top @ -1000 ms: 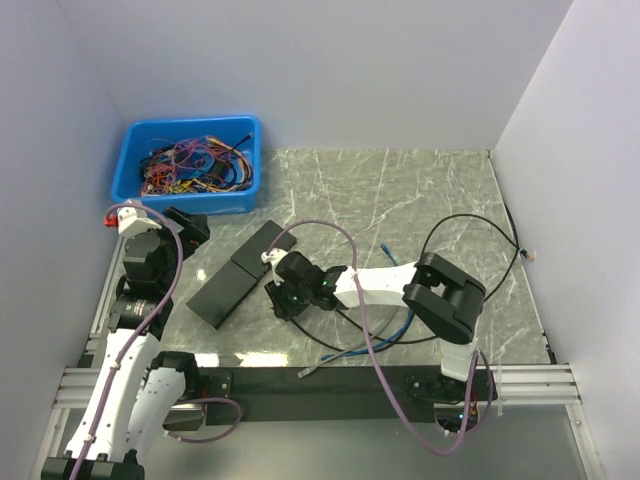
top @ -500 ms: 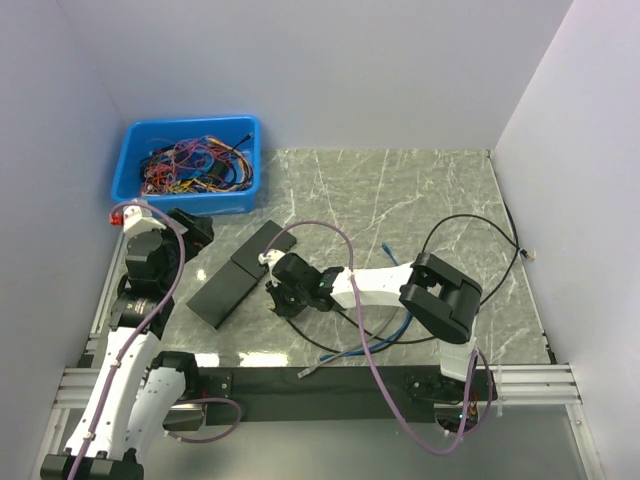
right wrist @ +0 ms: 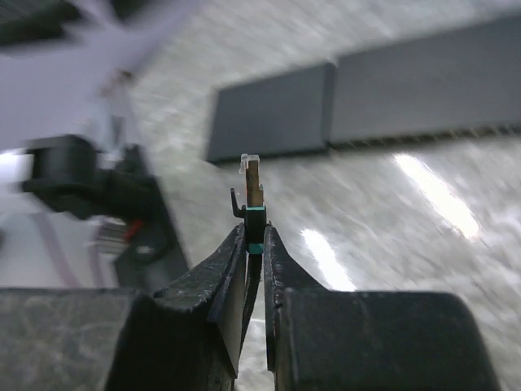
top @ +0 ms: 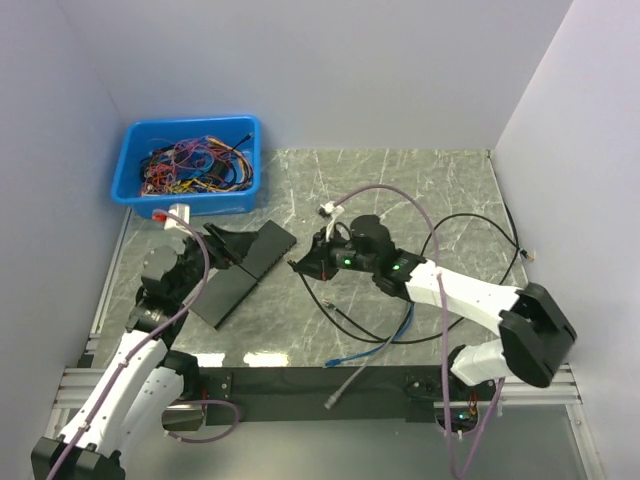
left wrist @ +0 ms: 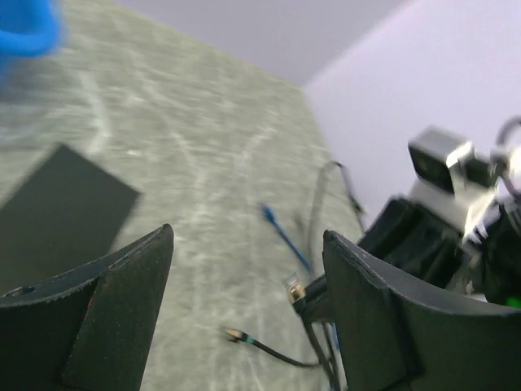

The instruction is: Insert the plug into the switch port

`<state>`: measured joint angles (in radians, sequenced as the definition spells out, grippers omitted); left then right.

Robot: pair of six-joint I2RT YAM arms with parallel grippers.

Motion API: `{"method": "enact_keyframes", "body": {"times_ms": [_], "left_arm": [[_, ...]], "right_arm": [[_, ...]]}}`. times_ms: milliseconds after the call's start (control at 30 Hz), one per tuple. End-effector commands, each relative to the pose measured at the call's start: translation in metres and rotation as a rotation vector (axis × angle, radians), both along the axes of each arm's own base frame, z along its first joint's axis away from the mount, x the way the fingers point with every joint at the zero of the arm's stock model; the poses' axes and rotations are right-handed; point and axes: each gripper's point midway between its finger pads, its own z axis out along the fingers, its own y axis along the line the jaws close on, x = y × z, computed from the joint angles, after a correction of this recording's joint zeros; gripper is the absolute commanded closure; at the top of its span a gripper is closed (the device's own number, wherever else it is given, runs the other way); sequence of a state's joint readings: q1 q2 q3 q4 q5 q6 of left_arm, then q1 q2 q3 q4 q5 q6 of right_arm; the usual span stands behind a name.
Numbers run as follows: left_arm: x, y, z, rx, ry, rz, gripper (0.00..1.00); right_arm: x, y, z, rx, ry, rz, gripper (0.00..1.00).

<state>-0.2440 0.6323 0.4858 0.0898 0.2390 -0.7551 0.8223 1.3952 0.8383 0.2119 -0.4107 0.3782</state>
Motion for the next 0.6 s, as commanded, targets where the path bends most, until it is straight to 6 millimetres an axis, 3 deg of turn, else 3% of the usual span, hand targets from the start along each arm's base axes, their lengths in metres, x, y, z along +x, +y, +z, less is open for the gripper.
{"method": "enact_keyframes", "body": {"times_ms": [0,267,433,567], "left_arm": [[-0.034,-0.037,0.051,-0.159,-0.222,-0.267,0.21],[-0.065,-0.06,0.049,-0.237,-0.306,-0.453,0.33],[-0.071,-0.07,0.043,-0.226,-0.301,-0.486,0.42],[-0.076,-0.077,0.04,-0.221,-0.298,-0.508,0.43]], "right_arm": [[-0.03,0.007,0.046,0.183,-0.039,0.163,1.0],[-0.045,-0.006,0.085,0.332,-0.082,0.245,1.0],[-0.042,-0.004,0.09,0.353,-0.06,0.264,1.0],[-0.04,-0.001,0.095,0.373,-0.054,0.274,1.0]]}}
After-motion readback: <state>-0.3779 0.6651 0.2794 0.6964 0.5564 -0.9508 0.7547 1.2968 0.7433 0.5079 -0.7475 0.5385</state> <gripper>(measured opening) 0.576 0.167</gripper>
